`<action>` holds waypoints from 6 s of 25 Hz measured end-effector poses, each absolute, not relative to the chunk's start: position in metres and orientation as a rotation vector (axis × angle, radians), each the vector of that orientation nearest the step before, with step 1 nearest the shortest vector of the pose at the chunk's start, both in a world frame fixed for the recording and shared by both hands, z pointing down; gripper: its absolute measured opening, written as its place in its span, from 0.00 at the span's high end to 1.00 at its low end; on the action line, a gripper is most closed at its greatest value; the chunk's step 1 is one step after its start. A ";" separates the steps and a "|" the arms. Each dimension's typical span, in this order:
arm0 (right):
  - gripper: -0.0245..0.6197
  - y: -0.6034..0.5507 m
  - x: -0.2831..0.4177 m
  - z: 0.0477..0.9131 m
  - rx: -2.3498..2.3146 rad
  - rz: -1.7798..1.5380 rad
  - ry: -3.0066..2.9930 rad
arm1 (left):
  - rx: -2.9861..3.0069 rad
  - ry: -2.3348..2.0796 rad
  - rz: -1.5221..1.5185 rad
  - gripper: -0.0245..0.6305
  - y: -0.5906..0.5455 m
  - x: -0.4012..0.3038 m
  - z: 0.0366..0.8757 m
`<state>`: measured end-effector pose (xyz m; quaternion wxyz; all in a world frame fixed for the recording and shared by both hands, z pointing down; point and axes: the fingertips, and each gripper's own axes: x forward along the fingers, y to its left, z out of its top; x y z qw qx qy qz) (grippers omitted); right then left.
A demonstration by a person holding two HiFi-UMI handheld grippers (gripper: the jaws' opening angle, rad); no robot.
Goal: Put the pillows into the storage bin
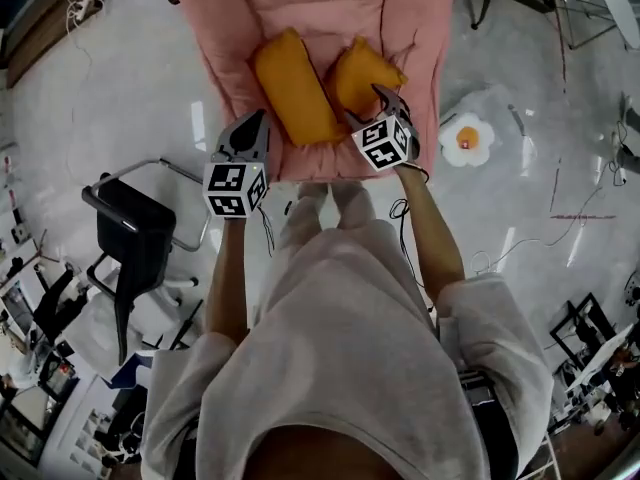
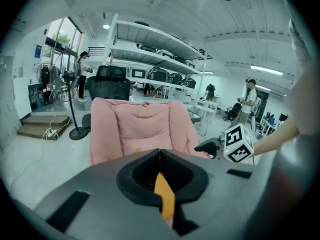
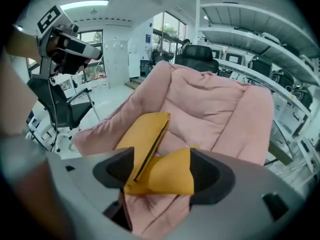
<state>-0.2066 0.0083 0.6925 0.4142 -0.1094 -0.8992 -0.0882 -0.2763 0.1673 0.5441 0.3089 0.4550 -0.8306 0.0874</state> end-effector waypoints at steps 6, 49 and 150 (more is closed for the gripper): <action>0.40 0.071 -0.233 0.748 -0.431 -0.165 -2.157 | 1.069 -2.180 0.169 0.94 0.224 -0.290 0.584; 0.58 0.153 -0.249 0.846 -0.518 0.107 -1.948 | 1.100 -2.113 0.179 0.94 0.248 -0.301 0.630; 0.31 -0.141 -0.021 0.653 0.453 0.302 -2.219 | 1.646 -1.939 0.396 0.94 0.018 -0.190 0.521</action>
